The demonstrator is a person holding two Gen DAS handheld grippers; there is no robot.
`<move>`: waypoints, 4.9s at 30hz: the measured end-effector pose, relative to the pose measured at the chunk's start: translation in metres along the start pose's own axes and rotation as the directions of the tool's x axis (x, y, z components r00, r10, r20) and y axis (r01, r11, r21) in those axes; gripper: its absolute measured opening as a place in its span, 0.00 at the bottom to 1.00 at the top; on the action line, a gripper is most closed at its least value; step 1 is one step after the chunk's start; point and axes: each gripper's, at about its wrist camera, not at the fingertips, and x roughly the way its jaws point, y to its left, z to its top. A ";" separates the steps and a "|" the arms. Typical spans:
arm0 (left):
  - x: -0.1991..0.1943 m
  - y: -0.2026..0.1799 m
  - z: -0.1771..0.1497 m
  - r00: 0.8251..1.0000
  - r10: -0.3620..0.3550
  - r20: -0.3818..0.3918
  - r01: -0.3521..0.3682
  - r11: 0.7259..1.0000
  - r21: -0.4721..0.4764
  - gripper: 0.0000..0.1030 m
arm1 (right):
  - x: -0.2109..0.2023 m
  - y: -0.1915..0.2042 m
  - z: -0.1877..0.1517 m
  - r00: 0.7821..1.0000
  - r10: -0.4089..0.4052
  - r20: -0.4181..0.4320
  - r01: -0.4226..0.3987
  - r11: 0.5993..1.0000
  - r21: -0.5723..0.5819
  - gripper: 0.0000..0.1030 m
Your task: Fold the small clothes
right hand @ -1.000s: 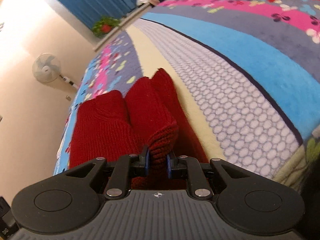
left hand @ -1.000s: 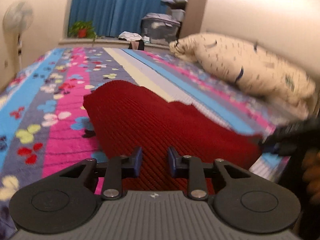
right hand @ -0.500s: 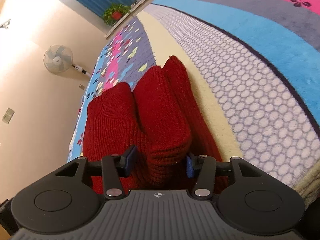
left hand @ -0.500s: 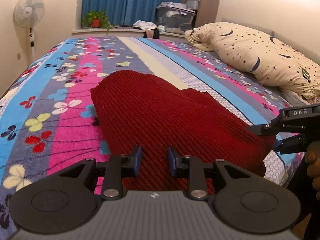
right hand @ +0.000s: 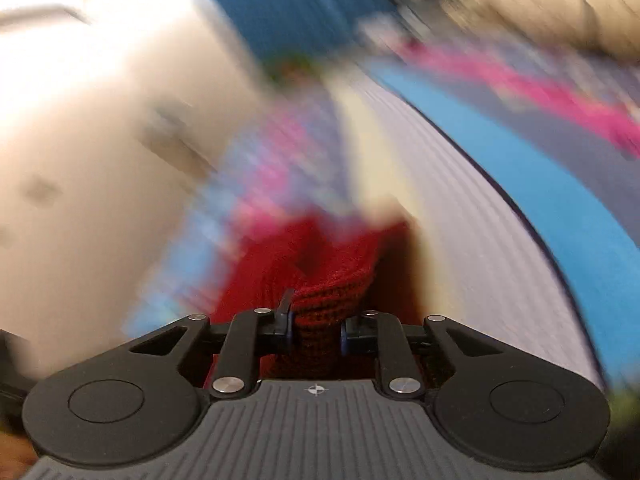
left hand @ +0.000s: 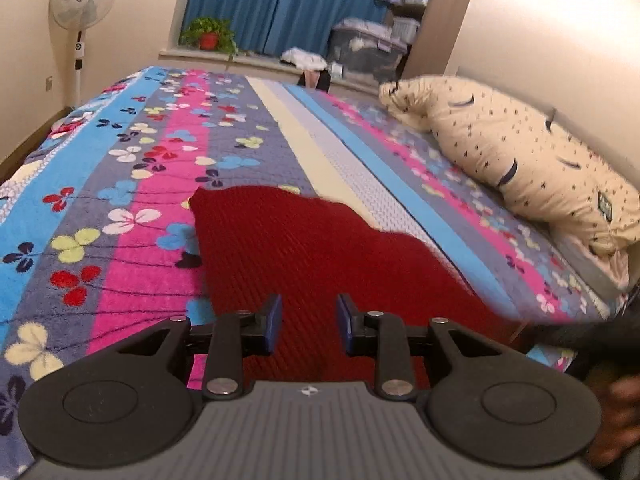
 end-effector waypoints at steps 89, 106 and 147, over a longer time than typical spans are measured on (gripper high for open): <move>0.019 -0.030 -0.042 0.953 0.235 -0.190 -0.226 0.972 0.067 0.70 | 0.047 0.012 0.037 0.983 0.000 -0.183 -0.066 0.934 -0.352 0.61; 0.014 0.004 -0.022 0.966 0.192 -0.172 -0.210 0.973 -0.094 0.75 | 0.054 -0.032 0.071 0.999 0.025 -0.024 -0.025 1.000 -0.015 0.62; 0.128 0.065 0.108 0.983 -0.184 -0.006 0.176 0.951 -0.255 0.66 | 0.099 0.025 0.122 0.945 0.274 0.179 -0.257 0.960 -0.111 0.26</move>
